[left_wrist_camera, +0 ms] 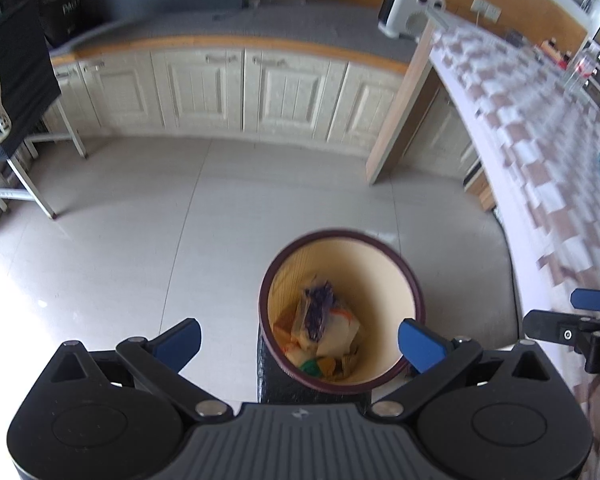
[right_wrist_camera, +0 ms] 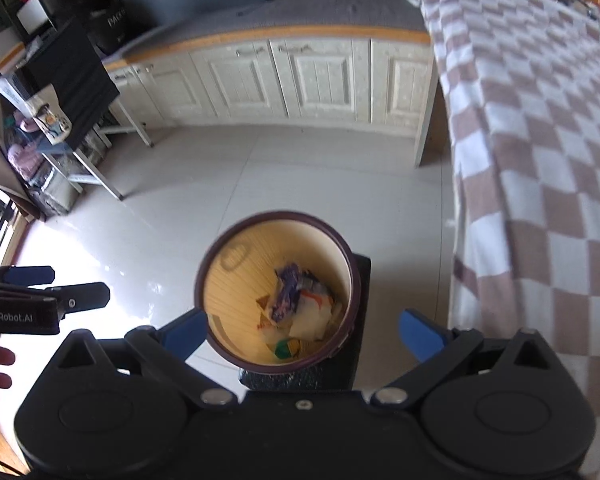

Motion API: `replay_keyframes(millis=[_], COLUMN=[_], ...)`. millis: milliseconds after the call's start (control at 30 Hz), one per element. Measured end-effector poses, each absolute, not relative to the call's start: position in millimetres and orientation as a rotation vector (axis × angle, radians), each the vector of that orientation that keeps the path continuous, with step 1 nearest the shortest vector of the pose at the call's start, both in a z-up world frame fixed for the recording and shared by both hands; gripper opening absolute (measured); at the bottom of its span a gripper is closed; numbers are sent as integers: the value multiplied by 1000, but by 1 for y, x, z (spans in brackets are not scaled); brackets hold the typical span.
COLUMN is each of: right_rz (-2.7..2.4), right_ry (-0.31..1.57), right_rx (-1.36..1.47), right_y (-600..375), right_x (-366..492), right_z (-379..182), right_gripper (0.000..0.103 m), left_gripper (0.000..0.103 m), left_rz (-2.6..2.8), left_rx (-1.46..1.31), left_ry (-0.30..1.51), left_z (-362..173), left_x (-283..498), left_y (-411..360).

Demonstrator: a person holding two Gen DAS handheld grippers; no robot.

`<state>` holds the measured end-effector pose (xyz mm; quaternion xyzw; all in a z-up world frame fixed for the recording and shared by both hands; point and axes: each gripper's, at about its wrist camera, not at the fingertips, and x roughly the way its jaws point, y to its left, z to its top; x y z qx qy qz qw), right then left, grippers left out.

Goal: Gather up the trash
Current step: 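Move both tools back toward the remaining trash on the table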

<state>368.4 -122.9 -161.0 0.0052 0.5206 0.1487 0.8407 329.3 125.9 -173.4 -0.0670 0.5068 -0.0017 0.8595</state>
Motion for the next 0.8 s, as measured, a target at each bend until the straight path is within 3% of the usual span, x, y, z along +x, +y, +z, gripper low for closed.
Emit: replay_keyframes(millis=[800], right_rz=[288], right_ry=[808], right_rx=[57], right_y=[-234], right_x=[298], right_z=[-42], right_gripper=[103], left_gripper=[103], left_rz=[-33], left_rx=[-114], left_ry=[780], left_z=[-64], left_x=[270], left_y=[17])
